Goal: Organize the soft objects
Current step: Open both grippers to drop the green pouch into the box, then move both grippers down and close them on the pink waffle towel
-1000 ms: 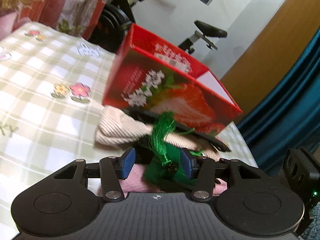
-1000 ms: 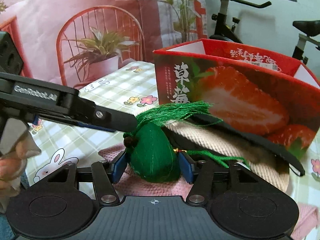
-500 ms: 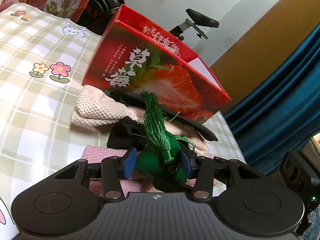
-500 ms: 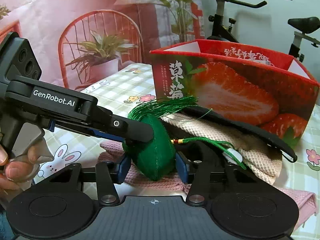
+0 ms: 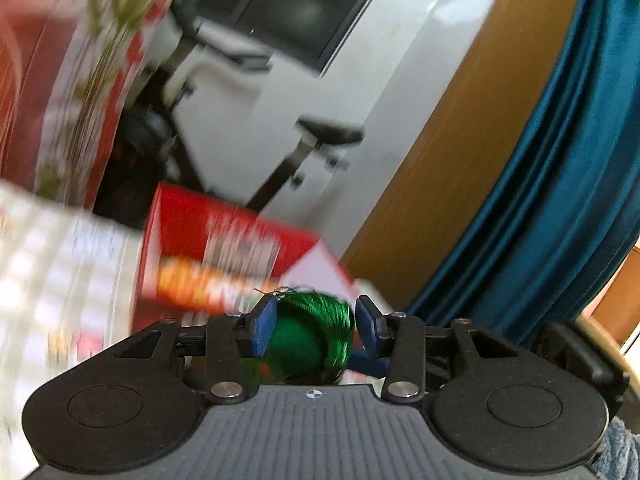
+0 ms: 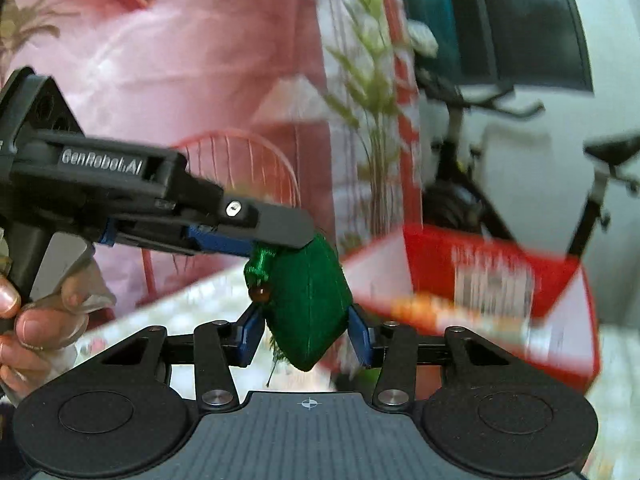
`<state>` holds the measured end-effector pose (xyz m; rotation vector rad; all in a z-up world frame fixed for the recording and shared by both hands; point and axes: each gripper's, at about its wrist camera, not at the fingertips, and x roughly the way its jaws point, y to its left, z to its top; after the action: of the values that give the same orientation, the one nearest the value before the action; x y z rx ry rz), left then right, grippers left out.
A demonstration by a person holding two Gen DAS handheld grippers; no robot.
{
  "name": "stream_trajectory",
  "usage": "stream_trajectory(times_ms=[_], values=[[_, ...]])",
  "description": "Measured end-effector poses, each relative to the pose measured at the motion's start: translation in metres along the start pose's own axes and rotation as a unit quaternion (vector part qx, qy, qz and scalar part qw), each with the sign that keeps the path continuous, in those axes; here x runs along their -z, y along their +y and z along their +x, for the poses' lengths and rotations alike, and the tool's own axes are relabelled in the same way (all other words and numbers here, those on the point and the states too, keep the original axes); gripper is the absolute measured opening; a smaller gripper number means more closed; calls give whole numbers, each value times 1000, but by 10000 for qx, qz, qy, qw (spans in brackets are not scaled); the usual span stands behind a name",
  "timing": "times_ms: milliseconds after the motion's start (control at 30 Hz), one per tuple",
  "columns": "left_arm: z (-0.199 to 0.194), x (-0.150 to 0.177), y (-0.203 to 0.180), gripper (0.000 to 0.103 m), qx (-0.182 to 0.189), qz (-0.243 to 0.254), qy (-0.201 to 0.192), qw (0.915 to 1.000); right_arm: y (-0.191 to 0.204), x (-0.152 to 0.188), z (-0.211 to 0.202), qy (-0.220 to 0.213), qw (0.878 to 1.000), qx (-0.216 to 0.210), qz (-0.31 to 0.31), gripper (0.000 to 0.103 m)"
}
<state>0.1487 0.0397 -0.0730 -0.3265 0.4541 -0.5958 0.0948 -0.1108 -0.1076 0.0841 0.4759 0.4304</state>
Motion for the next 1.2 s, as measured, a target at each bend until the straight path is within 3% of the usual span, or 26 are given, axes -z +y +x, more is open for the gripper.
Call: stream_trajectory(times_ms=[167,333,700,833,1200], values=[[11,-44,-16,46,-26,443,-452,9980,-3,-50,14,-425,9968,161,-662,42],[41,-63,-6,44,-117,348,-506,9980,-16,-74,40,-471,9939,412,-910,42],[96,-43,43,44,-451,15,74,9990,-45,-43,108,255,9932,726,-871,42],[106,-35,57,44,-673,-23,312,9972,-56,-27,123,542,9929,881,-590,43],[72,-20,80,47,-1018,152,547,9932,-93,-11,93,512,9917,1152,263,46]])
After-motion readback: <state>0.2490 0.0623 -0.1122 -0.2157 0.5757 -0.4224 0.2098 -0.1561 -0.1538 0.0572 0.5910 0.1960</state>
